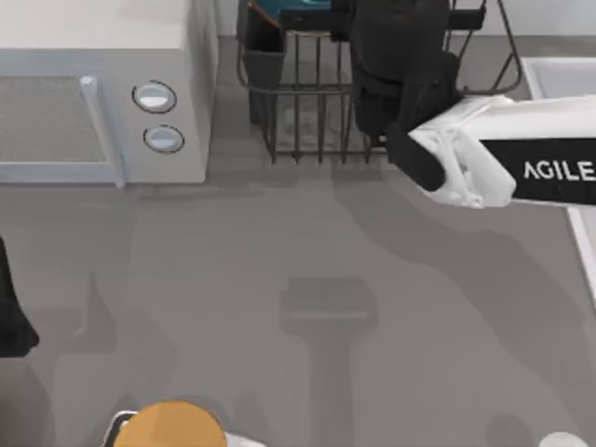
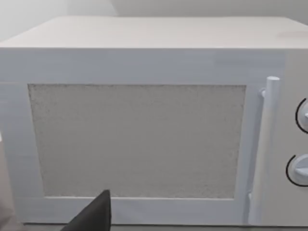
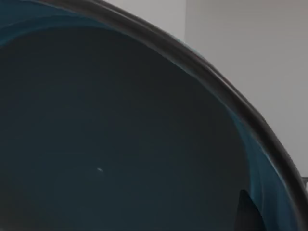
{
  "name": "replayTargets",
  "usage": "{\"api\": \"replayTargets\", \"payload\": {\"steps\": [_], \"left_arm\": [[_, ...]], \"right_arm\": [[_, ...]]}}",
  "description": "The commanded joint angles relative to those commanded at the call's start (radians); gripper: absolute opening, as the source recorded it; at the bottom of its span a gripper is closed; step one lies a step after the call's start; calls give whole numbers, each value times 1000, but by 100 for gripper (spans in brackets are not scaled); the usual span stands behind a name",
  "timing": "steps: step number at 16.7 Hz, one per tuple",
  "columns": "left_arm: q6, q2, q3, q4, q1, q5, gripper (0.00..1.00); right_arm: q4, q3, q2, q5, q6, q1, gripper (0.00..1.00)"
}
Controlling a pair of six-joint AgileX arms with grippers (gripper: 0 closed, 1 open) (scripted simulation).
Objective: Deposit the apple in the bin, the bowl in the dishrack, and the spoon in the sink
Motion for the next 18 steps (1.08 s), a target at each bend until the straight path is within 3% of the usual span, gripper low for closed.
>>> {"api": "replayTargets", "payload": {"steps": [1, 14, 18], "left_arm": [[0, 0, 0, 0, 0, 0, 100], [0, 0, 0, 0, 0, 0, 100], [0, 0, 0, 0, 0, 0, 100]], "right_arm": [[0, 0, 0, 0, 0, 0, 0], [0, 0, 0, 0, 0, 0, 98], [0, 0, 0, 0, 0, 0, 100]]}}
